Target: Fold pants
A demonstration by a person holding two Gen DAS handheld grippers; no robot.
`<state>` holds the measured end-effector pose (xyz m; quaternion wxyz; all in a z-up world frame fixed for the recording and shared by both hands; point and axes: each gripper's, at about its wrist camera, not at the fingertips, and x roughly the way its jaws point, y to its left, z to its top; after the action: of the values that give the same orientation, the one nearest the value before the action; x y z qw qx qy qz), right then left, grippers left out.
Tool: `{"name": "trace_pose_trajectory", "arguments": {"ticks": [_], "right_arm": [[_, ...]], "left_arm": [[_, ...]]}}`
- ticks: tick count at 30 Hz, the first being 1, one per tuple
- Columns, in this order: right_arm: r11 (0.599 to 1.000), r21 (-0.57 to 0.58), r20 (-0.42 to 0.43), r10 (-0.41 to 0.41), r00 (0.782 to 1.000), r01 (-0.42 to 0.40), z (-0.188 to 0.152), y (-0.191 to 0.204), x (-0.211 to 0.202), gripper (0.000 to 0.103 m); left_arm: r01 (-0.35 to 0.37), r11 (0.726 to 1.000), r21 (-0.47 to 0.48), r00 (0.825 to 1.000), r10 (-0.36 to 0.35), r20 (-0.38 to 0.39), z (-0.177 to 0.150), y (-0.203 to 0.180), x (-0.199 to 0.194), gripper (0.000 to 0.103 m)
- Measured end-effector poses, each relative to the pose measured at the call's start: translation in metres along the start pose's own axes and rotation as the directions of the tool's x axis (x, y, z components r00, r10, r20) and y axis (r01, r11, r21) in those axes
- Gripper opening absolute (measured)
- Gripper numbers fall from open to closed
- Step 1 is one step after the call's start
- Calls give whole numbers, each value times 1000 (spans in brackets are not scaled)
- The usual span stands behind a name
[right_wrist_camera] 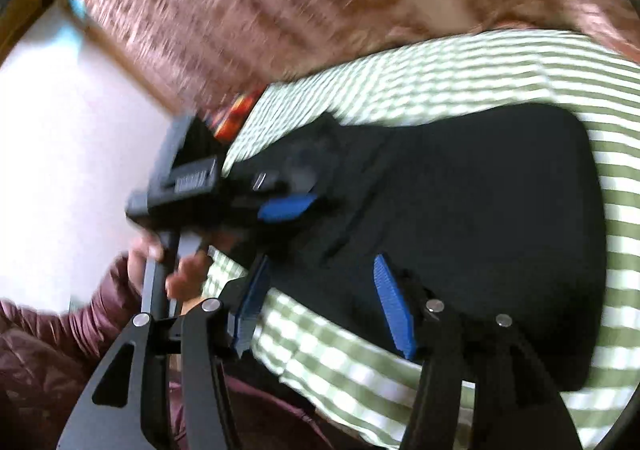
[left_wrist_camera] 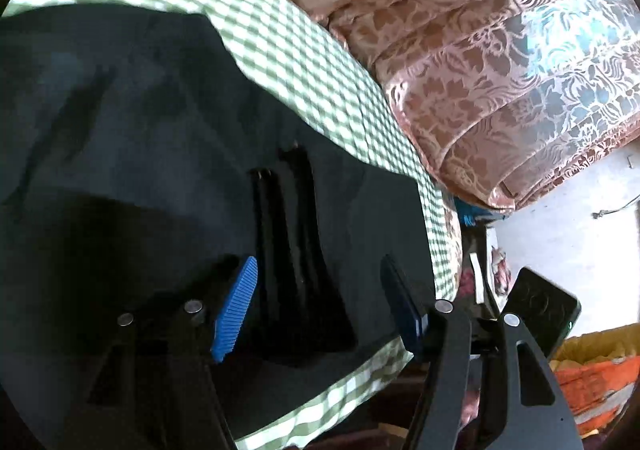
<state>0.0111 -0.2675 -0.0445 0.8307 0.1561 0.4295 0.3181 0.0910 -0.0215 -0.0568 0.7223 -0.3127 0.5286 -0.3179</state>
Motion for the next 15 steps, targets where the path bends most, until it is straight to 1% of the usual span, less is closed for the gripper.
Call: {"name": "trace_pose_trajectory", "arguments": {"ticks": [2, 3, 4, 5, 6, 7, 8, 9, 11, 13, 14, 15], "right_arm": [[995, 81, 88, -56, 995, 49, 3, -25, -31, 54], [989, 131, 128, -90, 988, 73, 4, -38, -45, 54], [981, 170, 156, -116, 981, 89, 4, -48, -57, 48], [971, 215, 186, -148, 971, 107, 3, -59, -69, 40], [958, 257, 209, -181, 961, 124, 0, -69, -81, 37], [948, 288, 222, -200, 954, 132, 0, -77, -87, 31], [940, 313, 230, -213, 950, 135, -1, -84, -92, 26], [933, 332, 233, -225, 946, 140, -4, -90, -96, 26], [929, 340, 226, -234, 946, 149, -8, -94, -98, 25], [931, 334, 202, -223, 954, 147, -8, -94, -90, 25], [934, 324, 186, -219, 958, 151, -10, -92, -86, 25], [937, 304, 145, -224, 964, 172, -10, -91, -75, 25]], "left_arm": [[-14, 1000, 12, 1000, 14, -16, -1, -3, 7, 62], [-17, 999, 27, 1000, 18, -25, -2, -5, 12, 62], [-25, 999, 41, 999, 26, -24, -2, -6, 13, 40], [-53, 996, 66, 998, 54, -16, -4, -9, 14, 17], [-67, 994, 90, 998, 67, 0, -5, -13, 13, 17], [-48, 993, 104, 999, 46, 20, -8, -16, 9, 14], [-47, 991, 124, 999, 43, 33, -10, -19, 4, 11], [-61, 985, 160, 997, 53, 56, -16, -26, -5, 10], [-58, 984, 169, 997, 48, 67, -22, -26, -14, 9], [-116, 975, 189, 992, 103, 77, -29, -21, -16, 9], [-133, 974, 183, 990, 122, 70, -31, -16, -14, 9], [-145, 976, 163, 989, 138, 55, -33, -8, -9, 9]]}}
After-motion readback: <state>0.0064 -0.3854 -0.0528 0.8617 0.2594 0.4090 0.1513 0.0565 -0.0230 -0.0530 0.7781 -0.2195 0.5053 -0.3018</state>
